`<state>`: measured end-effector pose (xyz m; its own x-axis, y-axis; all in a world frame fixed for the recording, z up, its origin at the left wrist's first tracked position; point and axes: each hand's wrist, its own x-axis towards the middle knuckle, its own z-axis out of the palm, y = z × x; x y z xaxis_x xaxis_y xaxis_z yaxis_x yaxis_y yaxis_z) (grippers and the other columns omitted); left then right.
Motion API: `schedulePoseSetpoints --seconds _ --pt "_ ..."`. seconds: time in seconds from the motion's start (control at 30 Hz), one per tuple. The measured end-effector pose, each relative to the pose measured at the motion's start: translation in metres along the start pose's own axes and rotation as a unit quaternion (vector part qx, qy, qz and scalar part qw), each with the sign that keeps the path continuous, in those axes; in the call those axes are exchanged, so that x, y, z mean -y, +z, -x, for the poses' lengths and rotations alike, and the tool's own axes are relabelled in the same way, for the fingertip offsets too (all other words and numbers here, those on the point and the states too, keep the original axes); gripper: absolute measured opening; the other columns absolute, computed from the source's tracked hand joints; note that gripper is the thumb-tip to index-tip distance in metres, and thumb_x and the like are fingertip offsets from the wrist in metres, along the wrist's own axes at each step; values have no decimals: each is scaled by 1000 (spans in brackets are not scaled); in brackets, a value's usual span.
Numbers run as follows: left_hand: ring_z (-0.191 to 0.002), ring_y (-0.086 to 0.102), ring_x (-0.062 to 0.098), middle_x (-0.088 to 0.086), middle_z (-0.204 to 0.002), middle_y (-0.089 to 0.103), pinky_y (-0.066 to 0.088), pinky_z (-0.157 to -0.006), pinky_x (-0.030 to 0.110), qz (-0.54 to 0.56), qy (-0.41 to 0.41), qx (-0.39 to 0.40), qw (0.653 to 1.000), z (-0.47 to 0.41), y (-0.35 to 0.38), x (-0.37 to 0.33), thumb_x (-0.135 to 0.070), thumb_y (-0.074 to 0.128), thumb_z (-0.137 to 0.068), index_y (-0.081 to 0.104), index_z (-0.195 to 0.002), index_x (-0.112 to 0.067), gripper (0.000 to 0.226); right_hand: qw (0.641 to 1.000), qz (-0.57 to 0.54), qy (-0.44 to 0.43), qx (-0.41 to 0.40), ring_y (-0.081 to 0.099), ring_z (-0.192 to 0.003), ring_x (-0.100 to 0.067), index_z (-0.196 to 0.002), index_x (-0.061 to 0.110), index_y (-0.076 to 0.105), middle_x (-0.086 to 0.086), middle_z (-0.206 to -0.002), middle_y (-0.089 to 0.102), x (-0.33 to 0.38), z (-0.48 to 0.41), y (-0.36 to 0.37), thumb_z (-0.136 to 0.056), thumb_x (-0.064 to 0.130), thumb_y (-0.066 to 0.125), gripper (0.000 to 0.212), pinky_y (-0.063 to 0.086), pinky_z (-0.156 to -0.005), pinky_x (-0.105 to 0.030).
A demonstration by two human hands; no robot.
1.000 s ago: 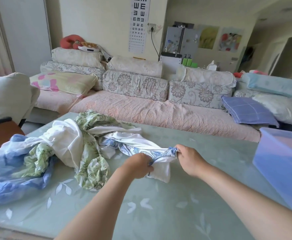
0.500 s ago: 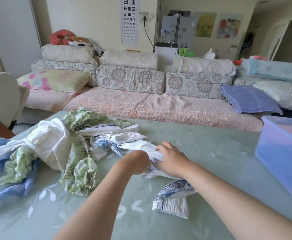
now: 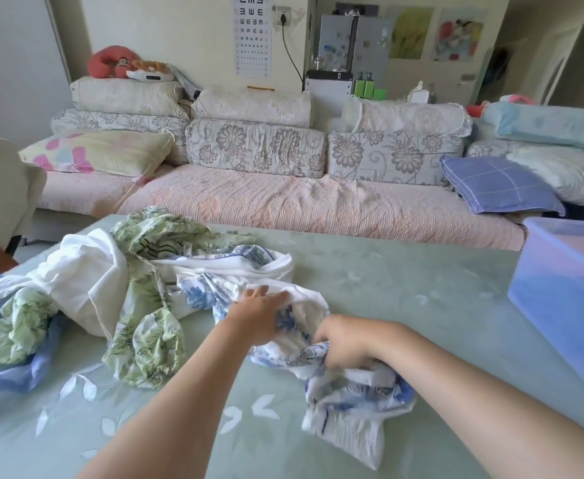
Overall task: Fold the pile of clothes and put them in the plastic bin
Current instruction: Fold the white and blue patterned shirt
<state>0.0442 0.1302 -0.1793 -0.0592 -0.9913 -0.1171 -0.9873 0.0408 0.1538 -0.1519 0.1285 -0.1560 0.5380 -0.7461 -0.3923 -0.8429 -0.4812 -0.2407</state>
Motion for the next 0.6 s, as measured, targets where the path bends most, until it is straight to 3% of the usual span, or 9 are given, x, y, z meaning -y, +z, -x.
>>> schedulePoseSetpoints --seconds 0.07,0.17,0.27,0.33,0.4,0.43,0.5,0.57,0.6 --pt "-115 56 28 8 -127 58 47 -86 33 19 16 6 1000 2 2 -11 -12 50 -93 58 -130 -27 41 996 7 4 91 55 -68 -15 -86 16 68 4 -75 63 3 24 -7 -74 23 73 14 44 -61 -28" --pt "-85 61 24 7 -99 70 45 -69 28 49 15 4 999 4 3 -25 -12 51 -92 71 -100 -18 22 991 -45 8 127 58 -77 -11 -85 23 72 15 -74 63 4 40 -14 -78 43 75 21 48 -73 -28" --pt "-84 59 25 12 -95 68 40 -68 27 61 44 4 997 7 -2 -41 -12 52 -91 67 -91 -11 16 987 -148 40 -39 65 -77 -20 -80 22 74 2 -82 71 1 33 -15 -77 57 59 38 52 -77 -36" --pt "-78 55 24 12 -87 63 35 -63 27 77 65 16 995 10 -5 -52 -8 50 -91 63 -85 -11 14 979 -84 31 -184 64 -97 -21 -106 30 66 3 -111 63 -6 24 -14 -77 57 59 40 50 -87 -38" --pt "-80 60 29 14 -85 63 37 -62 31 77 87 15 993 9 -6 -57 -7 52 -87 62 -84 -6 12 975 -59 -20 -215 54 -122 -17 -142 38 40 8 -143 41 -10 16 -11 -75 48 67 73 45 -99 -34" --pt "-81 62 30 14 -83 64 41 -64 33 77 93 9 993 9 -6 -57 -6 52 -85 62 -82 -6 11 973 -89 -37 -210 50 -129 -15 -150 41 26 10 -150 35 -10 13 -11 -74 43 70 88 43 -102 -32" --pt "-74 60 26 8 -74 60 43 -61 30 108 97 -10 989 9 -7 -51 -8 57 -83 57 -68 -16 17 968 -157 -47 -192 53 -126 -12 -155 44 15 10 -145 47 -12 4 -11 -74 35 75 101 42 -98 -24" --pt "-67 57 20 -1 -71 59 41 -55 22 176 98 -42 979 11 -11 -45 -13 65 -81 57 -67 -25 20 968 -180 -44 -171 61 -105 -11 -152 42 29 11 -115 64 -15 -1 -12 -77 27 75 90 45 -83 -20" --pt "-66 57 14 -5 -77 61 41 -51 16 204 99 -56 972 13 -14 -42 -11 66 -79 61 -77 -28 17 968 -178 -46 -171 62 -95 -12 -144 41 44 11 -99 65 -18 -2 -12 -80 23 72 71 45 -75 -19"
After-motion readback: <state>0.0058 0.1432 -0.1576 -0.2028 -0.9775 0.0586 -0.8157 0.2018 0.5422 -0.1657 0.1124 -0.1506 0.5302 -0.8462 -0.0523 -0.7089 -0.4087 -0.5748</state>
